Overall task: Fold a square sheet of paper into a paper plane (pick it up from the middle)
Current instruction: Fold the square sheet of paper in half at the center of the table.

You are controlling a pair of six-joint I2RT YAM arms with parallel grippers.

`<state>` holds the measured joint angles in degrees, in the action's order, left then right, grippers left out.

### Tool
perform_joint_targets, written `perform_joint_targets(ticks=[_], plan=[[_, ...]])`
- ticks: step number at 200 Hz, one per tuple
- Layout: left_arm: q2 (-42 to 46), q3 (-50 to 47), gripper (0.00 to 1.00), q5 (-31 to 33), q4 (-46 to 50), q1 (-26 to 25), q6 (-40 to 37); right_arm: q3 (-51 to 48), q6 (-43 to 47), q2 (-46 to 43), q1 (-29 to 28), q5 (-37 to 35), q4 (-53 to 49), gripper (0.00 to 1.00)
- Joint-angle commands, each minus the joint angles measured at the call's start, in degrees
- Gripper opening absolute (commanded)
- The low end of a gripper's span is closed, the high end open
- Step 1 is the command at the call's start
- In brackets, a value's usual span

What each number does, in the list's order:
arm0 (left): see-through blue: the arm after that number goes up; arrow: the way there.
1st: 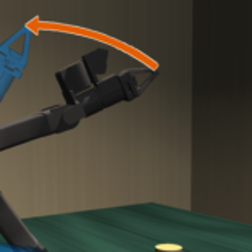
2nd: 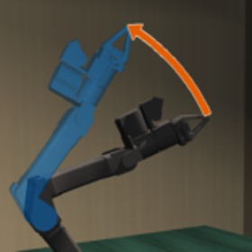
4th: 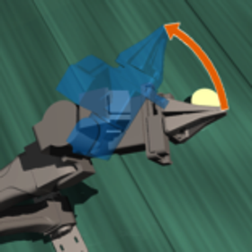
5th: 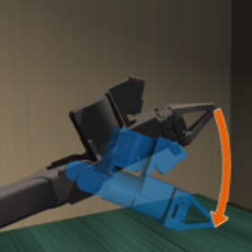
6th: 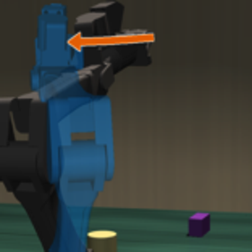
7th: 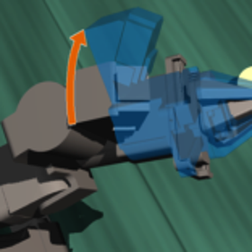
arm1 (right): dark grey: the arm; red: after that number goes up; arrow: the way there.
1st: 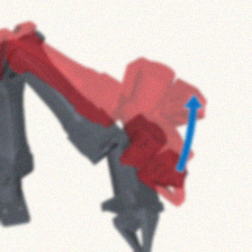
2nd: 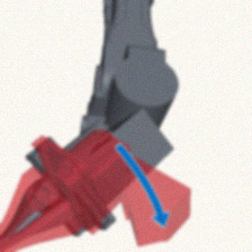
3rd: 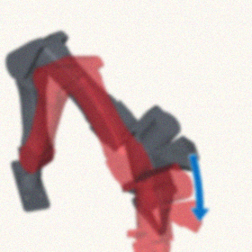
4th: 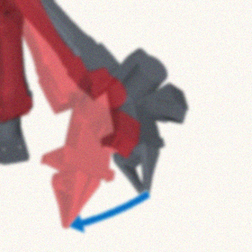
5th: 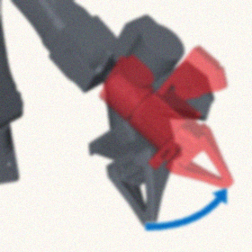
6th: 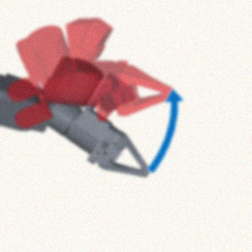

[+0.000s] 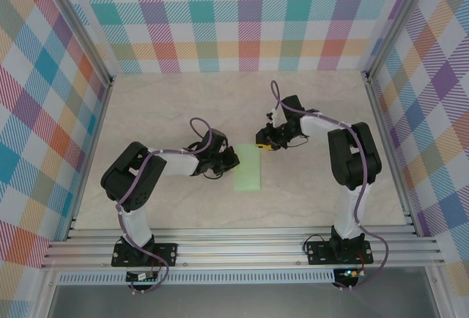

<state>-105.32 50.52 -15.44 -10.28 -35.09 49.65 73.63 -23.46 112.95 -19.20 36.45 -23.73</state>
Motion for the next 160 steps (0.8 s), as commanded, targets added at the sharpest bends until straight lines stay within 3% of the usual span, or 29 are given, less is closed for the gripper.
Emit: perform_joint_targets(ticks=[1, 56, 93, 160], plan=[[-2.7, -0.8, 0.0, 0.4, 5.5, -0.1, -1.1, -3.1, -1.8, -2.0, -0.7, 1.5, 1.3, 0.27], [-3.3, -0.6, 0.0, 0.3, 5.4, -0.1, -1.2, -6.5, -1.9, 0.2, -3.6, 2.1, 3.2, 0.27], [-3.2, -1.1, 0.0, 0.4, 5.2, -0.1, -1.1, -7.9, -0.6, 1.0, -3.7, -3.0, 0.9, 0.27], [-3.1, -0.8, 0.0, 0.2, 5.4, -0.1, -1.1, -15.1, 0.0, -8.5, -4.1, 3.9, 3.0, 0.29]])
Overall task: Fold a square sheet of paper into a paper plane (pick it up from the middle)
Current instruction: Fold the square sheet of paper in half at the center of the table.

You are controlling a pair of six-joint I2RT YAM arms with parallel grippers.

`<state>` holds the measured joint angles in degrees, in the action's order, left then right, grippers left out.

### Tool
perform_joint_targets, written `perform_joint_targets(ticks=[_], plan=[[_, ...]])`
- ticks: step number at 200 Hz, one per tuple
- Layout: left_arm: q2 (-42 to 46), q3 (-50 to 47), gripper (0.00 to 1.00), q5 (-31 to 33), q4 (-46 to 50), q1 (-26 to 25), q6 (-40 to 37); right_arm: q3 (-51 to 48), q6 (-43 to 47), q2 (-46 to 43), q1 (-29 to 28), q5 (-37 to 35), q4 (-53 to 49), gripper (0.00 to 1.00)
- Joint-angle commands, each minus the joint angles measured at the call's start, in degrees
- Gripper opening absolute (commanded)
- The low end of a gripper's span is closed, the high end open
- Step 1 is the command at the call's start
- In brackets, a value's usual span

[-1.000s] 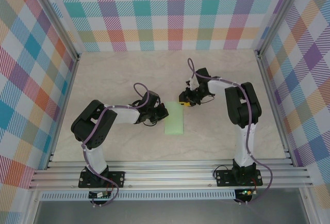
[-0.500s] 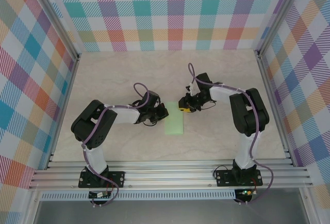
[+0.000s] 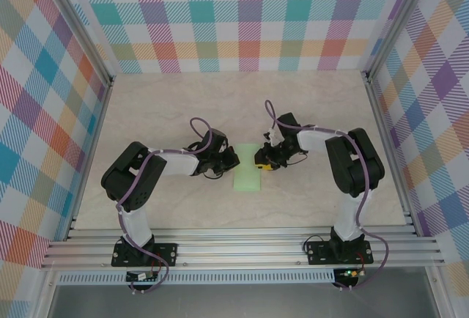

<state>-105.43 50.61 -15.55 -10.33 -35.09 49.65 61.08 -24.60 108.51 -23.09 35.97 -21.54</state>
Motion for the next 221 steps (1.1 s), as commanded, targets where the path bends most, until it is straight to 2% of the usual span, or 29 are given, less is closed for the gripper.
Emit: perform_joint_targets(ticks=[1, 50, 99, 156, 201, 221], plan=[[-3.0, -0.9, 0.0, 0.2, 5.5, -0.1, -1.1, -2.7, 1.1, -4.1, -0.3, 4.5, 0.9, 0.29], [-3.0, -1.0, 0.0, 0.1, 5.2, 0.0, -1.2, -5.1, 1.1, -3.0, -3.5, 4.9, 2.2, 0.31], [-2.8, -1.1, 0.0, 0.2, 5.4, -0.1, -1.2, -6.2, 2.2, -2.1, -3.9, 0.4, 0.4, 0.29], [-2.6, -1.0, 0.0, 0.2, 5.4, -0.1, -1.2, -8.2, 2.4, -7.7, -5.6, 5.3, 0.4, 0.3], [-2.5, -0.7, 0.0, 0.1, 5.7, -0.1, -1.3, -11.2, 1.7, -5.9, -6.7, 5.8, 2.5, 0.31], [-2.4, -0.7, 0.0, 0.1, 5.8, 0.0, -1.3, -11.9, 2.0, -5.7, -7.2, 3.0, 1.6, 0.32]])
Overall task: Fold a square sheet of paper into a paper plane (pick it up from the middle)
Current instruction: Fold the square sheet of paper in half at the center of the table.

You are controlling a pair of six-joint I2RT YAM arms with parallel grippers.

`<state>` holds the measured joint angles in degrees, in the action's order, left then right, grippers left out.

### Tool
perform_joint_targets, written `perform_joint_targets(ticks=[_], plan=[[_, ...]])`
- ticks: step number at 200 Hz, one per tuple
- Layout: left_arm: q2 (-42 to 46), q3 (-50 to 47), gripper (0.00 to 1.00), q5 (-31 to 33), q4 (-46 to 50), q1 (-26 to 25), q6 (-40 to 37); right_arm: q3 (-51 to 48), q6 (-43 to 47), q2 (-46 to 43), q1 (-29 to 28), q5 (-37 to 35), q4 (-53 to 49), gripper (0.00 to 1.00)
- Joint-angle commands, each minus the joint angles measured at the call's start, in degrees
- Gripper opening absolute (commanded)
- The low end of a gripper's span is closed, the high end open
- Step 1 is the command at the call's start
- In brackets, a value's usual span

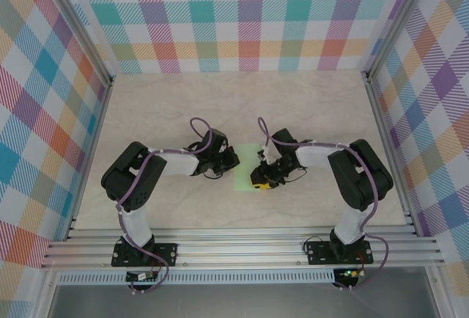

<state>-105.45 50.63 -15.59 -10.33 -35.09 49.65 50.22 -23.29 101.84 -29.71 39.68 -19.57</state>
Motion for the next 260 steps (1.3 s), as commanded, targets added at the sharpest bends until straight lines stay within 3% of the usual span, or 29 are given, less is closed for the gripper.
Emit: perform_joint_targets(ticks=[1, 55, 112, 166, 214, 260], plan=[[-2.3, -0.7, 0.0, 0.1, 5.8, -0.1, -1.4, -1.1, 0.8, 1.0, -0.6, -0.8, -0.4, 0.32], [-2.0, -0.8, 0.0, 0.1, 5.8, -0.1, -1.2, -1.9, 0.6, -2.9, -0.6, -2.4, -1.0, 0.32], [-1.6, -0.4, 0.0, 0.0, 6.1, -0.1, -1.5, -1.9, -0.9, 1.9, -0.6, -7.4, -0.3, 0.31], [-1.0, -0.4, 0.0, 0.0, 6.4, -0.1, -1.9, 0.5, -2.3, -6.4, 0.7, -10.2, -2.3, 0.31], [-1.1, -0.5, 0.0, 0.0, 6.5, -0.1, -2.0, 5.6, -6.1, -0.7, 3.1, -4.4, 3.3, 0.31], [-1.2, -0.7, 0.0, 0.1, 6.2, -0.1, -1.9, 2.6, -4.5, 1.9, 2.8, 0.5, 4.6, 0.33]])
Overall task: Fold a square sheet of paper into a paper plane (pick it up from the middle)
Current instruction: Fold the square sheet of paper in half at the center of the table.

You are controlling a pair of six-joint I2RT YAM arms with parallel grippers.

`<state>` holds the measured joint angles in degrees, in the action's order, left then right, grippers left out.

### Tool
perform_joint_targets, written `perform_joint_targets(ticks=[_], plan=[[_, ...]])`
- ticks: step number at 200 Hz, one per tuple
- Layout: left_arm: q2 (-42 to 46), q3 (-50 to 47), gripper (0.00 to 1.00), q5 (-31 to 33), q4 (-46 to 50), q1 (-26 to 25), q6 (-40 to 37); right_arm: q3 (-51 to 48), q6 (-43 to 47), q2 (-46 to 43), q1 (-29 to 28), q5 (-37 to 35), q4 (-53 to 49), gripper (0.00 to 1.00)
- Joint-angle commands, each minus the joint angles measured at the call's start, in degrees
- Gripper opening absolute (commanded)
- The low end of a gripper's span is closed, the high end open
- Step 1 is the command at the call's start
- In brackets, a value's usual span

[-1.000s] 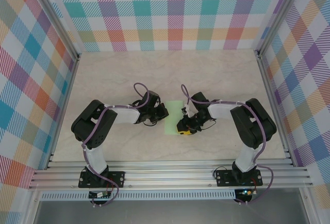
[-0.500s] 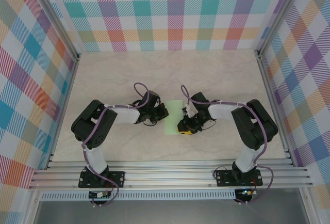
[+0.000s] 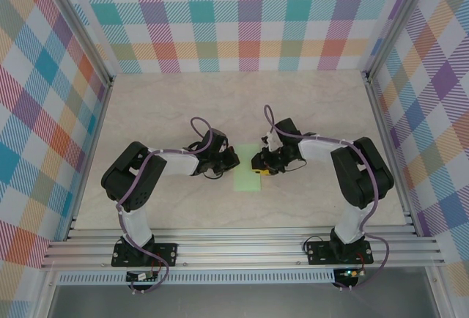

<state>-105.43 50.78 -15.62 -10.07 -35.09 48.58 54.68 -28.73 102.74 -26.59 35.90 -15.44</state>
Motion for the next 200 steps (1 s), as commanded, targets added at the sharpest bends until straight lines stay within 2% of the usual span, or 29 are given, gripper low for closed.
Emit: perform_joint_targets(ticks=[1, 41, 95, 153, 200], plan=[[-1.3, -0.8, 0.0, 0.1, 5.9, -0.1, -0.8, -2.0, 1.1, 1.1, -0.3, 4.3, 0.5, 0.33], [-1.1, -0.4, 0.0, 0.1, 6.3, -0.1, -0.9, -3.2, 3.6, 1.5, -0.4, 2.1, -2.7, 0.33], [-0.7, -0.3, 0.0, 0.1, 6.7, -0.1, -1.1, 4.1, 4.0, -0.7, 0.4, -3.5, -6.0, 0.31], [-0.7, -0.4, 0.0, 0.0, 6.6, -0.1, -1.0, 15.2, 1.9, 7.7, 2.4, -6.4, -5.5, 0.31], [-0.7, -0.6, 0.0, -0.2, 6.3, -0.1, -1.0, 17.6, 1.8, 12.5, 2.7, -6.5, -5.1, 0.32]])
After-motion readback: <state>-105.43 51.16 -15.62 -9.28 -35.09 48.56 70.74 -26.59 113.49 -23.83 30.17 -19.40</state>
